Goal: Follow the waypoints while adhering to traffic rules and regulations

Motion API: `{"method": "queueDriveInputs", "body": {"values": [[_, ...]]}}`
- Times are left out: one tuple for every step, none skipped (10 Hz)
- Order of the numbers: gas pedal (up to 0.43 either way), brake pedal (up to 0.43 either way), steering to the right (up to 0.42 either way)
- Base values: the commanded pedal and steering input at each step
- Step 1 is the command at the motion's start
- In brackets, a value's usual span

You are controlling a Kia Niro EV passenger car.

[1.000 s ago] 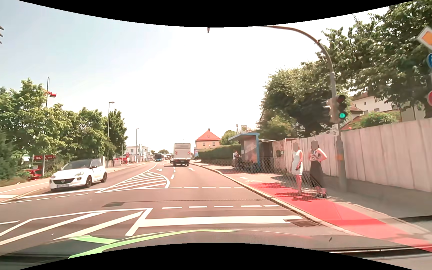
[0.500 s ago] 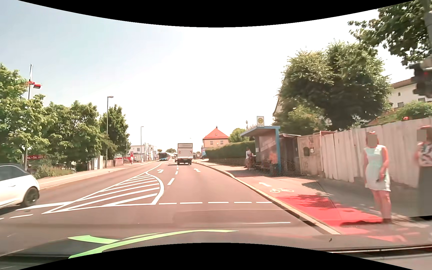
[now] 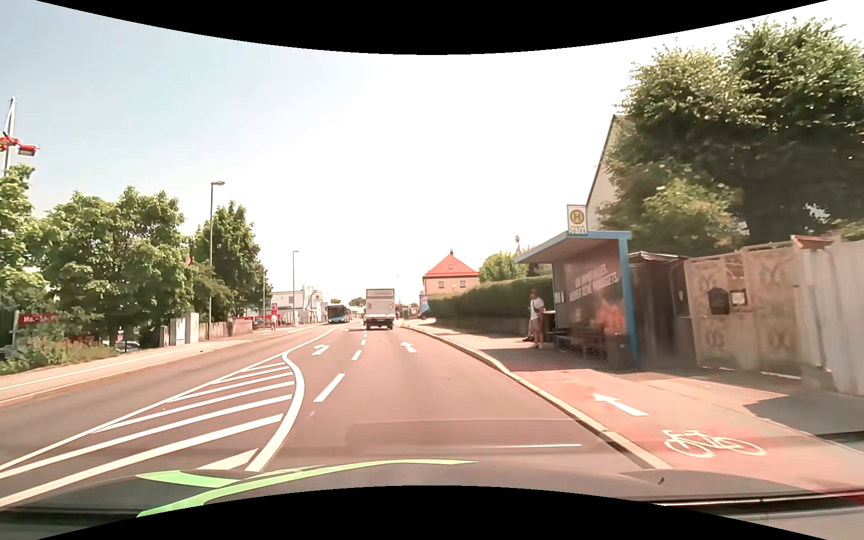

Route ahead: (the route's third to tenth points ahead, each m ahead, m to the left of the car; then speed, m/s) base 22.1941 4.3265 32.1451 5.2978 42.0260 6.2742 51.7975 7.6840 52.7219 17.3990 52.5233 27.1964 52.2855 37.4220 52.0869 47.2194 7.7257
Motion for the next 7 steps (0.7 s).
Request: {"method": "queueDriveInputs", "body": {"values": [[0.209,0.0,-0.053],[0.189,0.0,-0.054],[0.189,0.0,-0.056],[0.177,0.0,-0.059],[0.177,0.0,-0.062],[0.157,0.0,-0.063],[0.157,0.0,-0.065]]}}
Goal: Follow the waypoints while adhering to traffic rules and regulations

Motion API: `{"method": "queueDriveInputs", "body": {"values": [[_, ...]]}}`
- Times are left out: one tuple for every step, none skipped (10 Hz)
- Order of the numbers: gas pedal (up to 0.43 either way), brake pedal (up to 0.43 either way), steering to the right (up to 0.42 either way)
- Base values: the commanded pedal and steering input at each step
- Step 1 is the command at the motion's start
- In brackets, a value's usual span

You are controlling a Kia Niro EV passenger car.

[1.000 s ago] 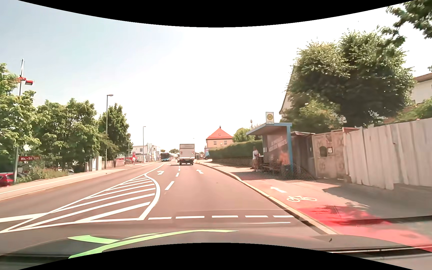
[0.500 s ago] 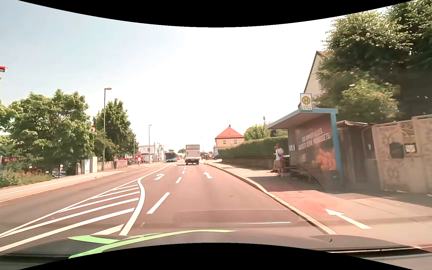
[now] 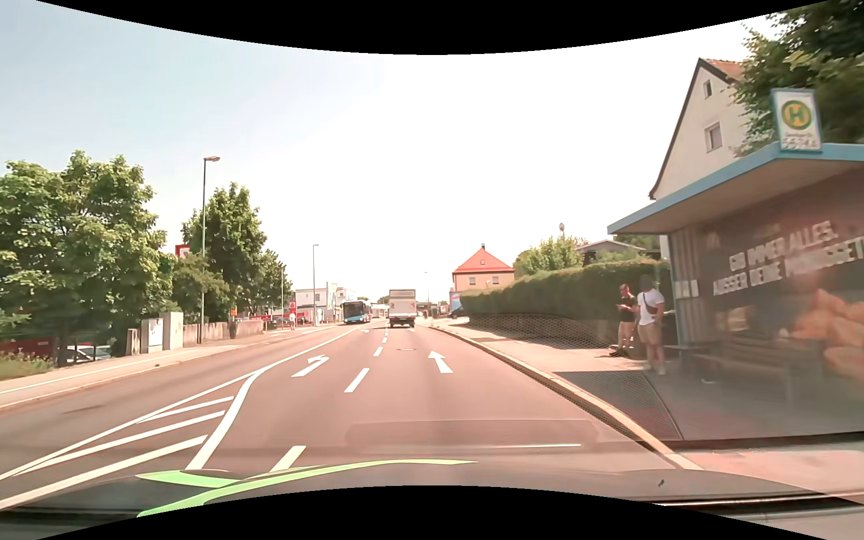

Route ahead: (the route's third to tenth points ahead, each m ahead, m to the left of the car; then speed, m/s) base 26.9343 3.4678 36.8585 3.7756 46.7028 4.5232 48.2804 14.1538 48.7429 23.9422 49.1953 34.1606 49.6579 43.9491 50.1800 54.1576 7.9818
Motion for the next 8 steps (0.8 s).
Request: {"method": "queueDriveInputs", "body": {"values": [[0.157,0.0,-0.067],[0.157,0.0,-0.067],[0.15,0.0,-0.067],[0.15,0.0,-0.067],[0.15,0.0,-0.065],[0.15,0.0,-0.063],[0.15,0.0,-0.06],[0.15,0.0,-0.057]]}}
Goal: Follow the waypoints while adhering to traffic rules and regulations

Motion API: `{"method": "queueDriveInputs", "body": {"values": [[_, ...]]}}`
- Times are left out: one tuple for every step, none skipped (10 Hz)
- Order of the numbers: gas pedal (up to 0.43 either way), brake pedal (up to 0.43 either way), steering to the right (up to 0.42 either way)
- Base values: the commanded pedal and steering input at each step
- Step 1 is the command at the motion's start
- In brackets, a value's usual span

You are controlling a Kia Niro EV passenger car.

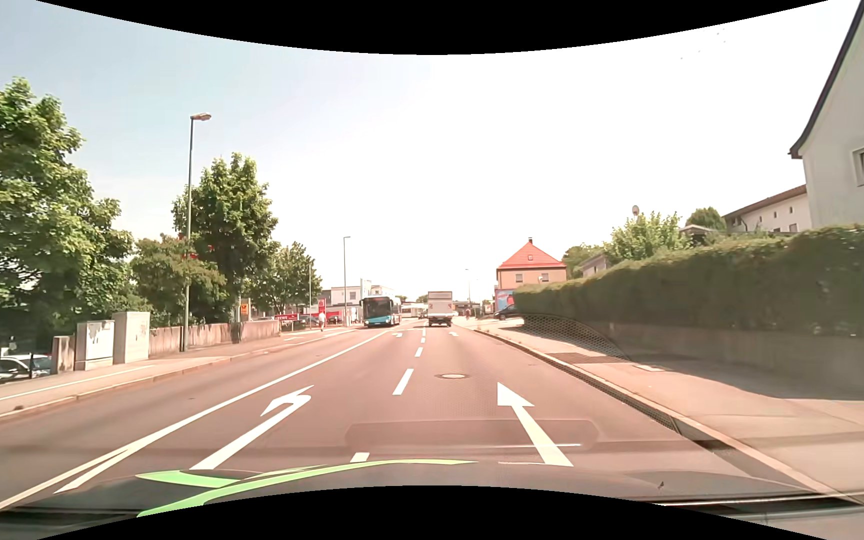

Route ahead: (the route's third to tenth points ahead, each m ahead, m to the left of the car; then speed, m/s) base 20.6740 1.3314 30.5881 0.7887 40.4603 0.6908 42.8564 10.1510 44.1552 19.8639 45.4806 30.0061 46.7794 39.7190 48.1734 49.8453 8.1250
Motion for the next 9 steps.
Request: {"method": "queueDriveInputs", "body": {"values": [[0.15,0.0,-0.055],[0.138,0.0,-0.052],[0.138,0.0,-0.05],[0.138,0.0,-0.044],[0.13,0.0,-0.039],[0.098,0.0,-0.032],[0.079,0.0,-0.024],[0.067,0.0,-0.016],[0.067,0.0,-0.01]]}}
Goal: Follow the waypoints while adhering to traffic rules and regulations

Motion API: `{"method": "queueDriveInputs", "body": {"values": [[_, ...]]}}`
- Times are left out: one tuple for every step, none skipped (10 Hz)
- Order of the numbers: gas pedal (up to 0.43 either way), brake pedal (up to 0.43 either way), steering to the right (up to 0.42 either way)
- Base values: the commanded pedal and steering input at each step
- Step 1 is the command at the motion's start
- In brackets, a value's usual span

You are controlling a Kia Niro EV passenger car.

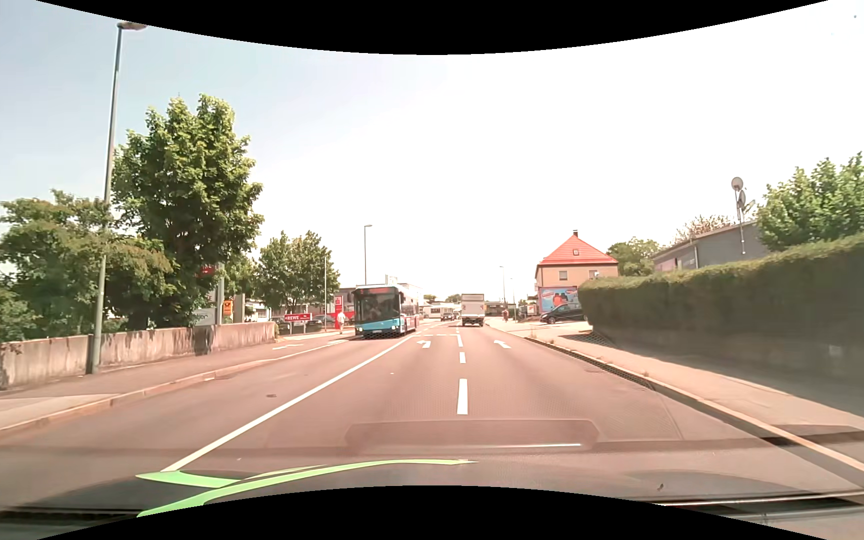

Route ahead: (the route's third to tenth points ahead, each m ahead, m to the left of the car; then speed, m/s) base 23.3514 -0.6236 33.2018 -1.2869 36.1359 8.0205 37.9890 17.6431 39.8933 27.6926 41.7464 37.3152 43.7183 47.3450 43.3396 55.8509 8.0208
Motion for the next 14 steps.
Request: {"method": "queueDriveInputs", "body": {"values": [[0.067,0.0,-0.005],[0.067,0.0,-0.003],[0.067,0.0,0.0],[0.067,0.0,0.002],[0.067,0.0,0.003],[0.039,0.0,0.004],[0.0,0.0,0.007],[0.0,0.0,0.008],[0.0,0.0,0.009],[0.0,0.0,0.01],[0.0,0.0,0.011],[0.0,0.0,0.011],[0.0,0.0,0.011],[0.0,0.0,0.011]]}}
